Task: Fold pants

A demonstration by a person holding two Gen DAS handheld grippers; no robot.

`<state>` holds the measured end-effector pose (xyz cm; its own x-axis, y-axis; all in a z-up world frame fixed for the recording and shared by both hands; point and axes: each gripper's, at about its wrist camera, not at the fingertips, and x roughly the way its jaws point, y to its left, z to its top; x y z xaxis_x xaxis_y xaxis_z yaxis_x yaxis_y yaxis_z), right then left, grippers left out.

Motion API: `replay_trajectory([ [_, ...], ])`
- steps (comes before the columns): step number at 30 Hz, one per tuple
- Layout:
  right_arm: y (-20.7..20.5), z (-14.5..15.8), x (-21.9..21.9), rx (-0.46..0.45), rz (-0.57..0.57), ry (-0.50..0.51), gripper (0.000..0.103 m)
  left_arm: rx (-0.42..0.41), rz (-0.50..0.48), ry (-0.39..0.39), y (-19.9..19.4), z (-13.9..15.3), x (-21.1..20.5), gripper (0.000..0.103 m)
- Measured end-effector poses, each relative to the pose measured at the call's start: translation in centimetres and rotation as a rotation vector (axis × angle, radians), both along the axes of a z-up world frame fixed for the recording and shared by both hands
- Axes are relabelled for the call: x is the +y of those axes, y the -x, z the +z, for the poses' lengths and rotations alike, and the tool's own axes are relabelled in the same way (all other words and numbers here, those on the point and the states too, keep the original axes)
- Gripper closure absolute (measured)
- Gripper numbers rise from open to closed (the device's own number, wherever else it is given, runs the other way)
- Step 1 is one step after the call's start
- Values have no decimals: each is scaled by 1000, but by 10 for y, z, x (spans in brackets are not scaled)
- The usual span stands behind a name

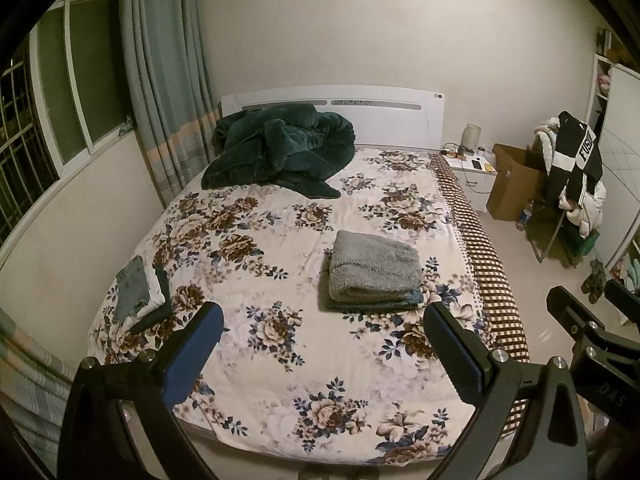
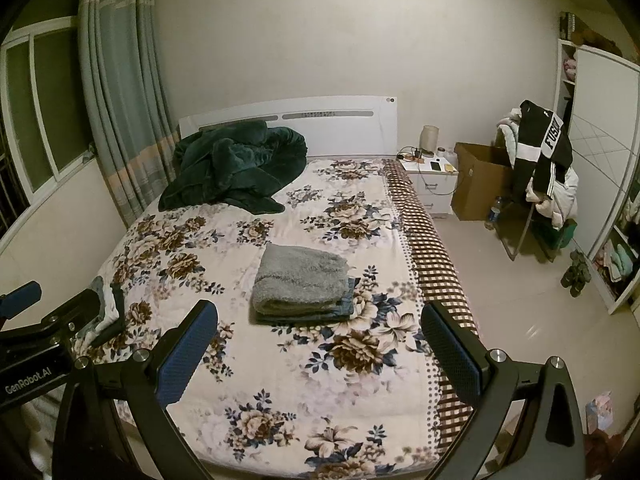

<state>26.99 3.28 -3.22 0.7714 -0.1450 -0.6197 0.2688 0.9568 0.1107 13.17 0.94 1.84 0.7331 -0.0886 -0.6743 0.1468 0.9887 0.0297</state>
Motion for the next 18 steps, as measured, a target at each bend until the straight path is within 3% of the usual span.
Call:
replay_trajectory([
  [18, -5, -2, -3, 2, 12, -3, 0, 1, 2, 0, -1, 1, 0, 1],
])
